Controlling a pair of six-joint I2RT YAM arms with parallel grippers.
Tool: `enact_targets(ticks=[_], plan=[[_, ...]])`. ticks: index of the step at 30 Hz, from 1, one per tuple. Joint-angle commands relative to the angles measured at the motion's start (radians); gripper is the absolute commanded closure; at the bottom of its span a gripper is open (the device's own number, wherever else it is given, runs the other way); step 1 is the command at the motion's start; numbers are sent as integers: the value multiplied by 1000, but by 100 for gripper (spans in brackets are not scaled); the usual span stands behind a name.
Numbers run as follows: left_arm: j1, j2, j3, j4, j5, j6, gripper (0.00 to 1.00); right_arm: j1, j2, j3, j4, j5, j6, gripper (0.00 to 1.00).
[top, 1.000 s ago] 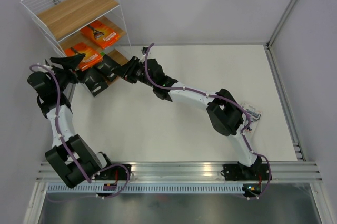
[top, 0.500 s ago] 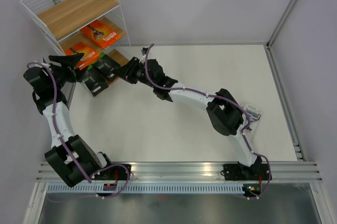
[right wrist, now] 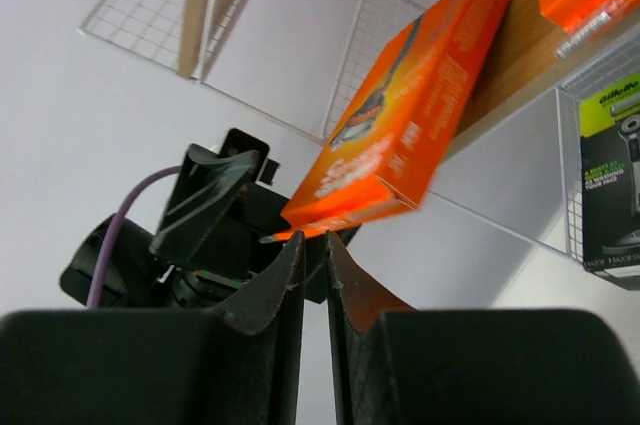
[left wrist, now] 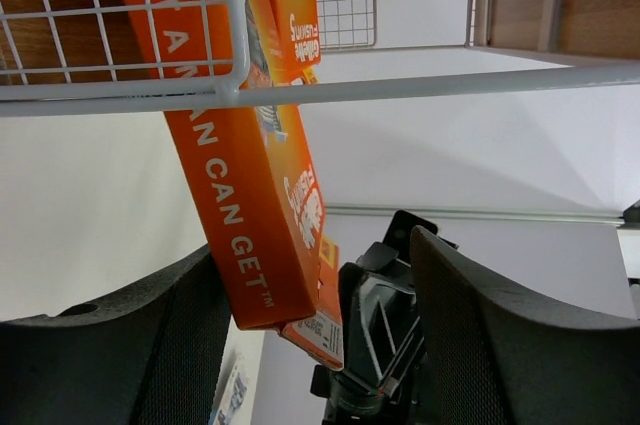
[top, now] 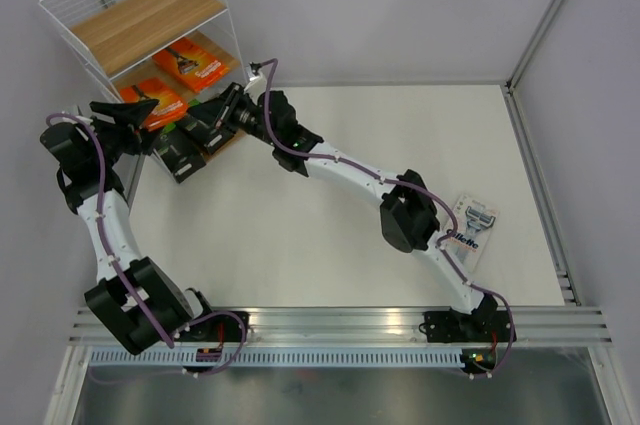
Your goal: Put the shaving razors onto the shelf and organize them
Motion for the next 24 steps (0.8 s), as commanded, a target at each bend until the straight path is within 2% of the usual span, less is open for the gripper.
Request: enact_targets(ticks=[1, 12, 20, 21, 24], plan=[[5, 4, 6, 15, -8, 30, 26, 18, 67, 63, -40, 7, -10, 82], [8, 16, -11, 33, 25, 40, 26, 64, 193, 244, -43, 105, -19, 81], [16, 56, 3, 58, 51, 60, 26, 61, 182, 262, -69, 142, -97, 82], [16, 59, 1, 64, 58, 62, 26, 61, 184, 271, -69, 152, -105, 82], [15, 56, -2, 64, 58, 83, 25, 60, 213, 311, -81, 154, -115, 94]])
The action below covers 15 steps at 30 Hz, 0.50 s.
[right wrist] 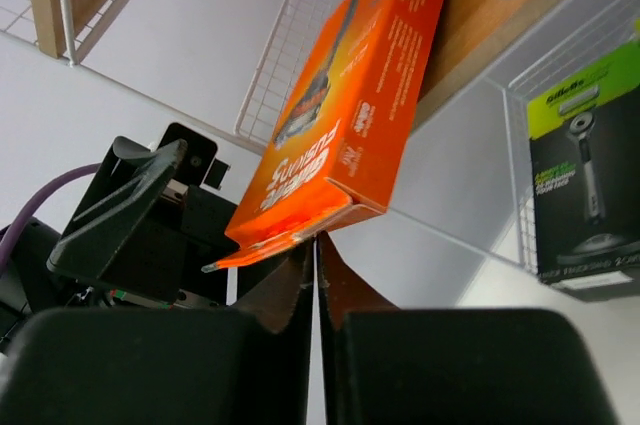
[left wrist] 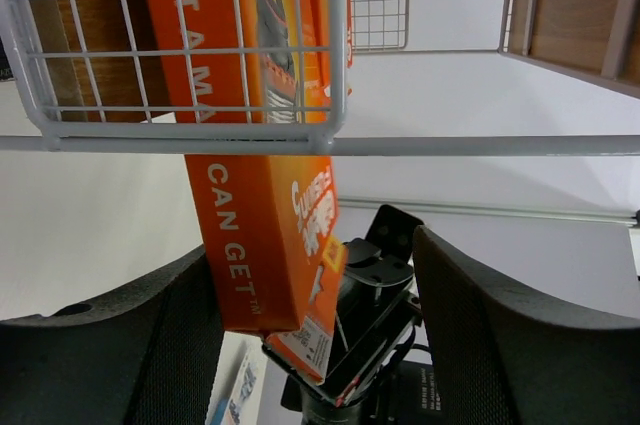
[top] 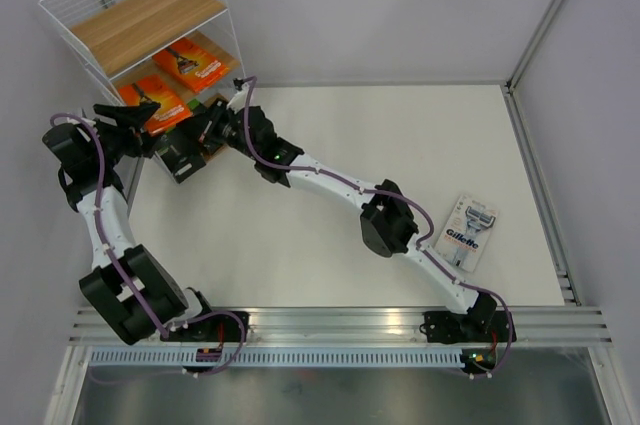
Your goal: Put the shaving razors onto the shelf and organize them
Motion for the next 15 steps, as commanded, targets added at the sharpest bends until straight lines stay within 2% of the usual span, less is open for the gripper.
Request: enact_targets(ticks=[1, 7, 15], plan=[[6, -5, 16, 41, 31, 66, 24, -4, 29, 93, 4, 26, -38, 100], [5, 0, 53, 21, 59, 123, 21, -4, 100, 173, 67, 14, -56, 100], [-3, -49, 4, 20, 106, 138, 18, -7, 135, 173, 51, 26, -107, 99]])
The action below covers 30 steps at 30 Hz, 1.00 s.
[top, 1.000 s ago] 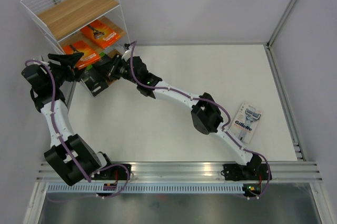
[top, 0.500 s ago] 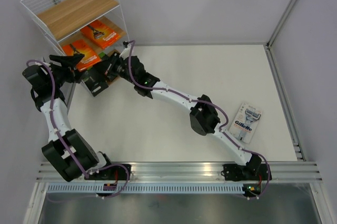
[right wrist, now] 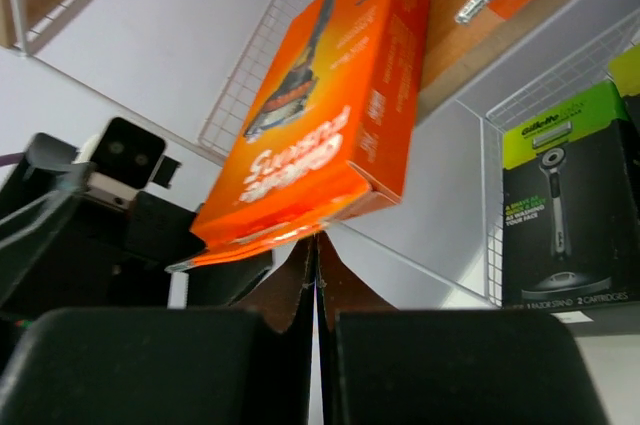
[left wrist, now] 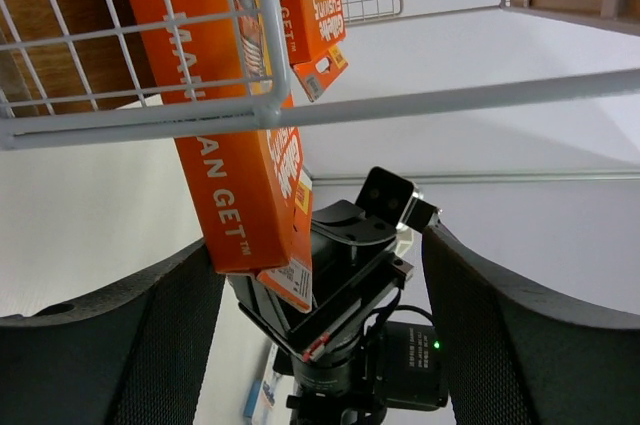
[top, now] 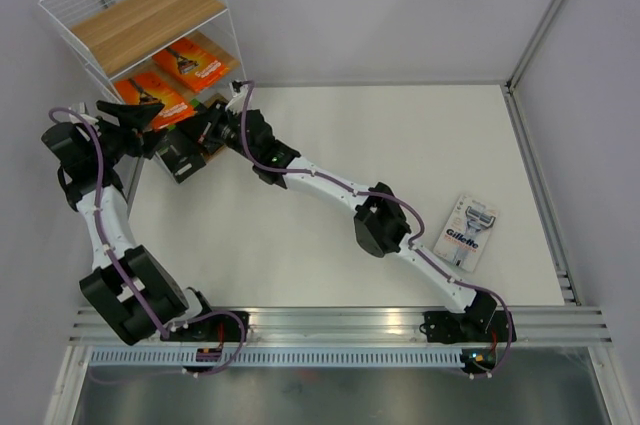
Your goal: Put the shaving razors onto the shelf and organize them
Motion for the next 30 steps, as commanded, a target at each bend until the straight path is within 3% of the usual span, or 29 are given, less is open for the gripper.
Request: enact_targets(ticks=[1, 12, 22, 30], plan=[[-2, -61, -10, 18, 57, 48, 17, -1, 32, 50, 22, 14, -19, 99], [1, -104, -33, -146, 11, 156, 15, -2, -24, 23, 48, 29, -58, 100], [1, -89, 49, -150, 6, 163, 18, 27, -21, 53, 37, 66, -119, 99], [1, -4, 161, -133, -20, 151, 21, 24, -78, -61, 37, 51, -134, 99]])
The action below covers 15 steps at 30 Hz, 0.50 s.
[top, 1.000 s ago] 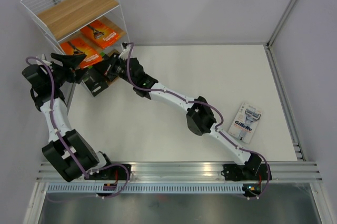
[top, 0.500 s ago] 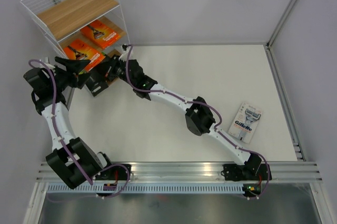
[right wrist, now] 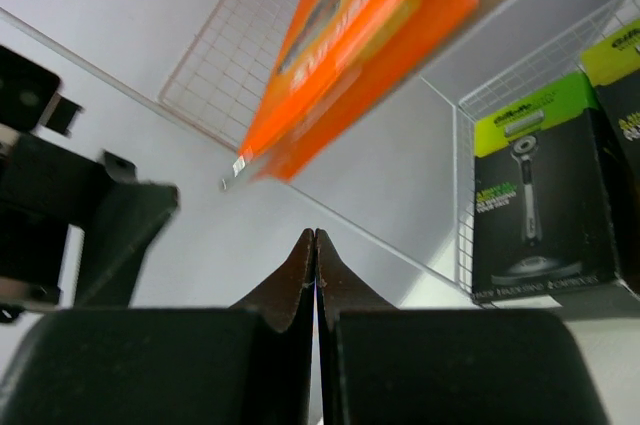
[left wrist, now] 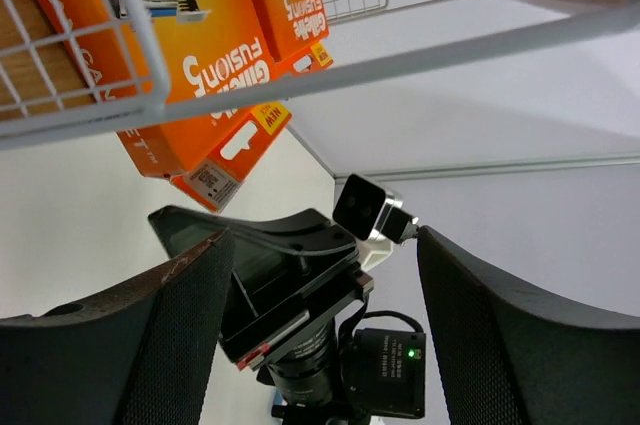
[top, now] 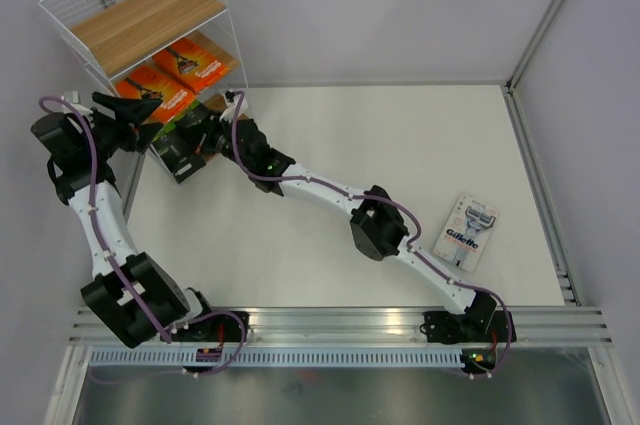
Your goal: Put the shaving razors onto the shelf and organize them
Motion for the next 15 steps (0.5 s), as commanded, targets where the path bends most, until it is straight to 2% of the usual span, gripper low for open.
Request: enact_targets(ticks=[1, 5, 8, 10, 11, 15], plan=[[2, 26, 74, 28, -14, 29, 21, -7, -128, -65, 25, 2, -40, 99], [-1, 22, 78, 31, 15, 34, 21, -38, -217, -176, 10, -84, -33, 99], [-1, -27, 38, 25, 47, 52, 20, -55, -331, -341, 10, -126, -42, 99], [-19, -90, 21, 14, 61, 107, 20, -58, -447, -525, 42, -127, -66, 100], [-31, -109, 27, -45, 55, 196, 20, -62, -492, -667, 62, -124, -79, 100], [-154, -144, 158, -230, -11, 498, 19, -87, -729, -950, 136, -97, -122, 100]])
